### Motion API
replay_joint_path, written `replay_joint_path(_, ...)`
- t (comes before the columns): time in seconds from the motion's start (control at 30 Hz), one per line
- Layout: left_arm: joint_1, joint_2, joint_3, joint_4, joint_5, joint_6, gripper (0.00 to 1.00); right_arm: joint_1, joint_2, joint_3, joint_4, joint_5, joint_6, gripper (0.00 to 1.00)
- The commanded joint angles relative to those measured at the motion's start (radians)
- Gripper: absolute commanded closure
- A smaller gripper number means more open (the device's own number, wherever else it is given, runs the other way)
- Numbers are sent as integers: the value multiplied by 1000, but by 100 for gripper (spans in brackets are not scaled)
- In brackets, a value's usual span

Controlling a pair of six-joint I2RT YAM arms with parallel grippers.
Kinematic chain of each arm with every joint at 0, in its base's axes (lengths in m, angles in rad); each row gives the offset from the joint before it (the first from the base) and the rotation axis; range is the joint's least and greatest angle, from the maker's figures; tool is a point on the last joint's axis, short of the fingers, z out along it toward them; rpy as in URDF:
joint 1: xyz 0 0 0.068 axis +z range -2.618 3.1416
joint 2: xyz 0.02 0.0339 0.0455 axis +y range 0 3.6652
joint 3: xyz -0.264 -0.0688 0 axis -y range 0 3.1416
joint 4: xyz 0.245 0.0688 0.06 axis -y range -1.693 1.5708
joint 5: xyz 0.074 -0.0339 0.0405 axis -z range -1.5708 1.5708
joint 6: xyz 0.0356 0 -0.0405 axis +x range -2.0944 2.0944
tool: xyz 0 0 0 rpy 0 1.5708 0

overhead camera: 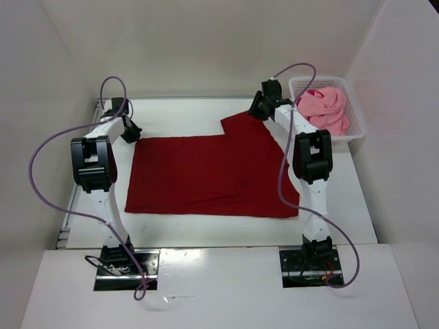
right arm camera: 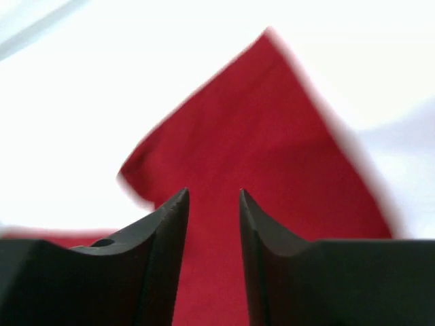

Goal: Fold and stack the t-shirts
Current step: Grap the side of the flattened tshirt furthest away from the robot with both arms

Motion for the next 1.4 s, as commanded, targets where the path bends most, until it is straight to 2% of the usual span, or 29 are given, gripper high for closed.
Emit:
replay_joint_path(0.0,-5,-85,-31,17,-2,-5,100,-20,117,234,-81,175,-73,54)
replay_joint_path(0.07,-14,-94,-45,17,-2,-5,100,-20,185,327,-149,209,-107,54)
replay_joint_path(0.13,-14,-105,-54,17,-2,-5,100,-20,303,498,-201,236,-130,50)
replay_joint_path(0.17,-14,-105,-54,17,-2,-5,100,-20,397,652,-276,249,-144,50)
replay_joint_path(0.27,-24,-105,-54,17,7,-5,100,-20,519,861,-341,247,-153,45)
replay_joint_path(0.3,-24,-105,-54,17,16,-5,100,-29,510,818,-312,237,-153,43)
replay_joint_path(0.57,-24,-83,-34,17,16,-5,100,-29,568,833,-270,137,-130,42)
replay_joint_path(0.77,-24,-65,-25,17,16,-5,100,-29,588,833,-229,45,-84,53)
replay_joint_path(0.9,-24,-65,-25,17,16,-5,100,-29,597,842,-220,23,-50,66)
replay_joint_path(1.0,-24,-65,-25,17,16,-5,100,-38,598,851,-220,11,-41,85)
replay_joint_path(1.1,-24,-65,-25,17,16,-5,100,-48,598,879,-242,11,-19,99)
replay_joint_path(1.37,-24,-122,-36,17,25,4,100,-77,451,954,-411,-38,-32,100)
